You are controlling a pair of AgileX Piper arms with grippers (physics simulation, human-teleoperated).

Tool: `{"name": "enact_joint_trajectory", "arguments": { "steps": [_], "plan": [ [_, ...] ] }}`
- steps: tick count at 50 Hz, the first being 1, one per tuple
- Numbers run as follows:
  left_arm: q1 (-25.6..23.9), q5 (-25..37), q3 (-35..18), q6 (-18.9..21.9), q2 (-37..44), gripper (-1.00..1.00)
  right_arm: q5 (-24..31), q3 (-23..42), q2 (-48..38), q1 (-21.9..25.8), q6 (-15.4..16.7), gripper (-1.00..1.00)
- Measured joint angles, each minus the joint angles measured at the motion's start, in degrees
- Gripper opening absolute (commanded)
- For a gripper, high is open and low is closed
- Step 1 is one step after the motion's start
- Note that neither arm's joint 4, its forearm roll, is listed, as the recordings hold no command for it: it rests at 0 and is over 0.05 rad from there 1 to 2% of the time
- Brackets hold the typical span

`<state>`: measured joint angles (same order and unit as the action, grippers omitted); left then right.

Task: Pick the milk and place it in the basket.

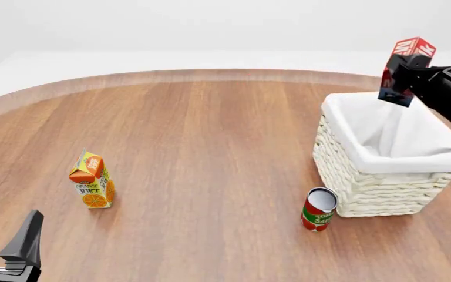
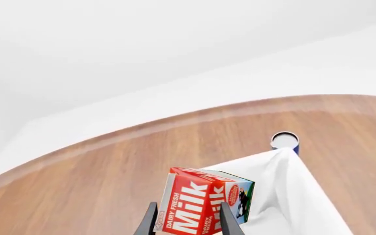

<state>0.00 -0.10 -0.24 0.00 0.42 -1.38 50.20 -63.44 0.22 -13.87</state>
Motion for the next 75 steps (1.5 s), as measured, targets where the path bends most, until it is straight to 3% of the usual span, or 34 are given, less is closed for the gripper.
{"name": "enact_joint_trajectory", "arguments": {
  "steps": [23,75],
  "plan": [
    [0.00,0.00,0.00,0.00,0.00,1.00,0.30,3.76,-7.28,-2.25,0.68,-1.00],
    [0.00,0.00,0.00,0.00,0.00,1.00,-6.23,0.13,-18.47,-4.29,-1.47,-1.00]
  ]
}}
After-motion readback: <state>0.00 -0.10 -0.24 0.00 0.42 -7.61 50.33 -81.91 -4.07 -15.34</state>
